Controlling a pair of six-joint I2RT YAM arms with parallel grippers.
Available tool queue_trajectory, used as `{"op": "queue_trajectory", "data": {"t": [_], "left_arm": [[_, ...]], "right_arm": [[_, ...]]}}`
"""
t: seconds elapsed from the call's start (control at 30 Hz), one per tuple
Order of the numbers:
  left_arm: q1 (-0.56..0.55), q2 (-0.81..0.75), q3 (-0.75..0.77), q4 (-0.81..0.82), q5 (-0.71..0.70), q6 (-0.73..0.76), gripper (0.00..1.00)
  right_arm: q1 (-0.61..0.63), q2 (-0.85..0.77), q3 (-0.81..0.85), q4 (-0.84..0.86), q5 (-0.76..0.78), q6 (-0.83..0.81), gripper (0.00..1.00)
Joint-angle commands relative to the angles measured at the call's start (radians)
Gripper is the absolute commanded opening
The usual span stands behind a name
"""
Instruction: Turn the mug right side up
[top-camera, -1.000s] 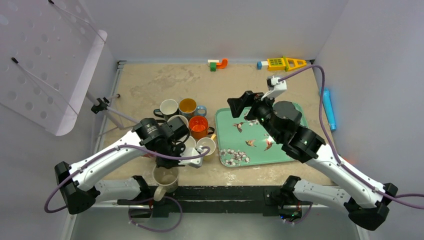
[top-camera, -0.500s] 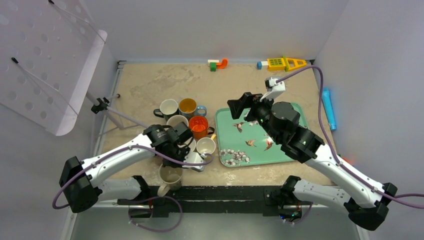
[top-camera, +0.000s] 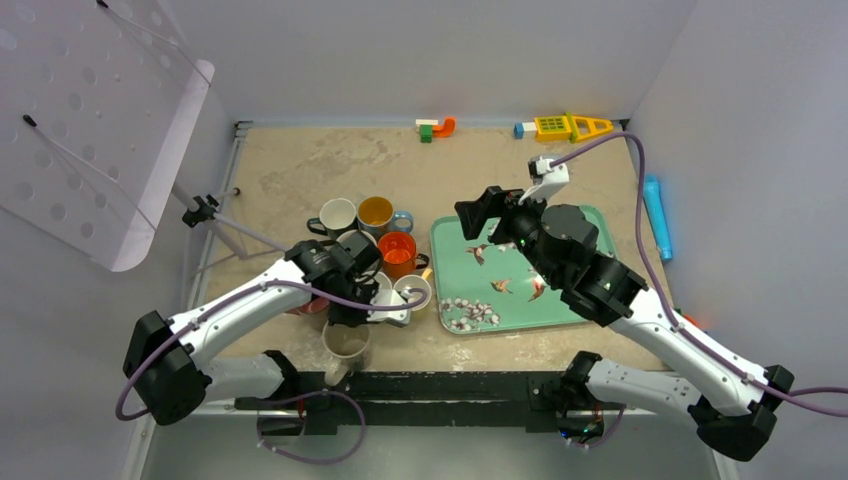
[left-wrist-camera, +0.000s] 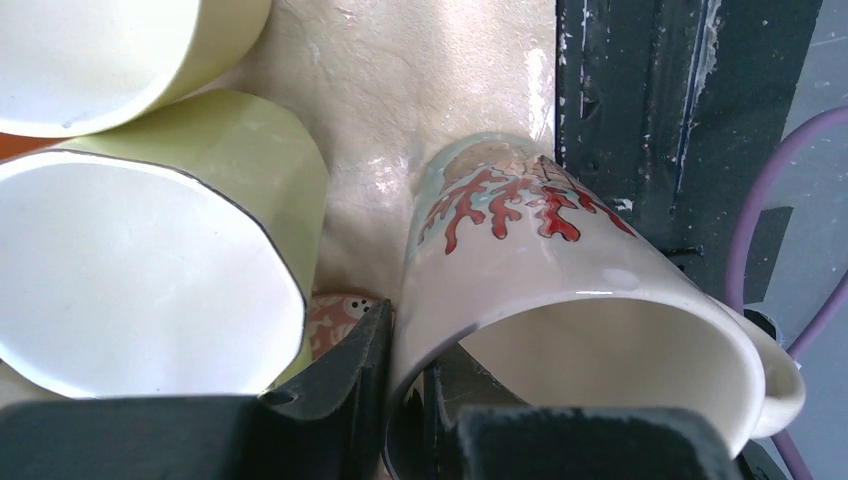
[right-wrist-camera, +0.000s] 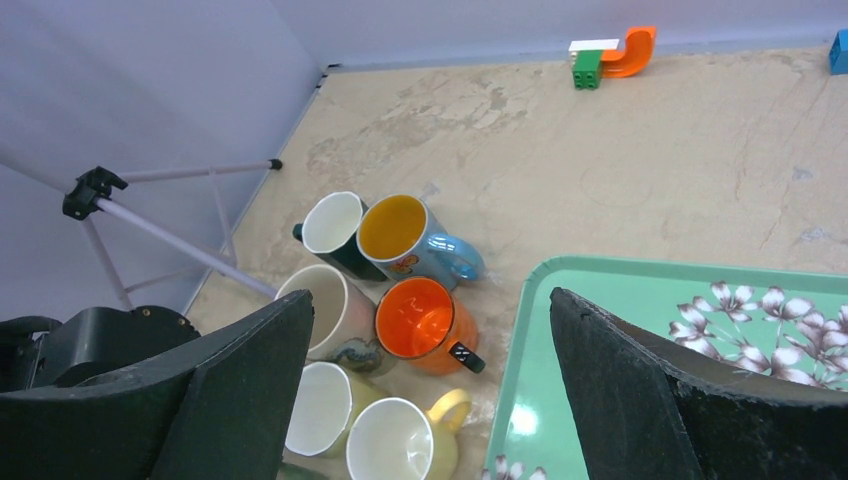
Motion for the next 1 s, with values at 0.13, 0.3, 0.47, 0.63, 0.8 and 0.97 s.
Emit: {"op": "queue_trajectory", "data": {"t": [0.13, 0.3, 0.47, 0.63, 0.8, 0.97], "left_arm": [[0.019, 0.039, 0.04, 0.122, -0.027, 0.034, 0.09], [0.019, -0.023, 0.099, 0.065, 0.006, 0.012, 0.49], [0.018, -0.135, 0.221, -0.005, 0.014, -0.041, 0.61], [0.019, -0.249, 0.325, -0.006, -0.043, -0.148, 0.66], [0.088, -0.332, 0.237, 0.365, -0.466, -0.377, 0.92], [0.376, -0.277, 0.253, 0.464, -0.458, -0.603, 0.95]], "right_arm": [[-0.003, -0.015, -0.009, 0.02, 0.023, -0.029, 0.92], [-0.006, 0.011, -0.014, 0.012, 0.058, -0.053, 0.93], [-0.093, 0.027, -0.062, 0.034, 0.044, -0.055, 0.95], [-0.227, 0.039, -0.145, 0.102, -0.048, -0.053, 0.95], [-0.375, 0.087, -0.195, 0.143, -0.063, -0.065, 0.95], [-0.484, 0.113, -0.235, 0.197, 0.12, -0.057, 0.97]]}}
